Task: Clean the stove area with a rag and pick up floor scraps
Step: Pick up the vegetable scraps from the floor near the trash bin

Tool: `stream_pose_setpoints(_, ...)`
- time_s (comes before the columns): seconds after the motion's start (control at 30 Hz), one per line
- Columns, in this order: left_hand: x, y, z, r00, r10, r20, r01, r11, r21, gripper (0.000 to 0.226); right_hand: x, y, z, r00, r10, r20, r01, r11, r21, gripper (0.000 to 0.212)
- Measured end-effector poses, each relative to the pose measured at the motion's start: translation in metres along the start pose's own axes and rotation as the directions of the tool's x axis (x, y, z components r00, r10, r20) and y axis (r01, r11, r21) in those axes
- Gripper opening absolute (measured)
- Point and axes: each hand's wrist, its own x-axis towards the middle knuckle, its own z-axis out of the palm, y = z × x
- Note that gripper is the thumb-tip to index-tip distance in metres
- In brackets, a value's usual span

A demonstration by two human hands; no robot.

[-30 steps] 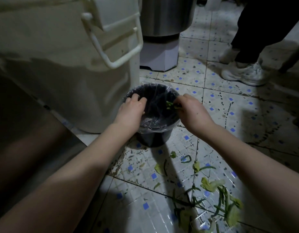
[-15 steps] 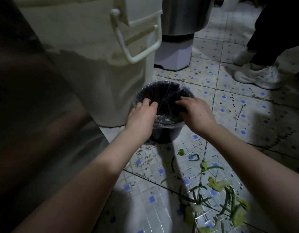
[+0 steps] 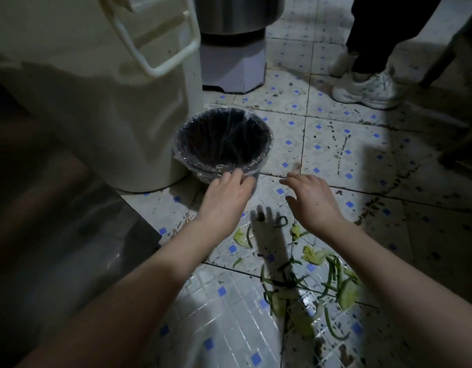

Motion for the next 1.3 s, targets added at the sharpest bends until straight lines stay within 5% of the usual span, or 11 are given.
stream_pose_setpoints(0.4,-0.027,0.014,0.087,0.919,0.037,0.393,-0.028,0.999,-0.028,0.064,-0.039,0.034,0.057,0.981,0.104,0.165,-0.114,0.992,0.055,0.051)
stream_pose_setpoints(0.57,-0.026,0.019,0.112,0.852,0.165,0.497,-0.198,0.980,0.013,0.074,-0.049,0.041,0.072,0.966,0.187,0.180,-0.219,0.958,0.183,0.047)
stream_pose_setpoints(1.0,-0.004,0.006,0.137,0.812,0.132,0.569,-0.146,0.989,-0.021,0.053,-0.055,0.046,0.103,0.944,0.251,0.215,-0.302,0.920,0.251,0.038)
stream_pose_setpoints(1.2,0.014,0.014,0.141,0.912,0.214,0.350,-0.215,0.976,-0.036,0.051,-0.052,0.044,0.107,0.944,0.243,0.223,-0.296,0.921,0.253,0.039)
stream_pose_setpoints(1.3,0.031,0.020,0.145,0.901,0.218,0.374,-0.182,0.975,-0.128,0.056,-0.052,0.044,0.107,0.948,0.239,0.209,-0.289,0.922,0.257,0.039)
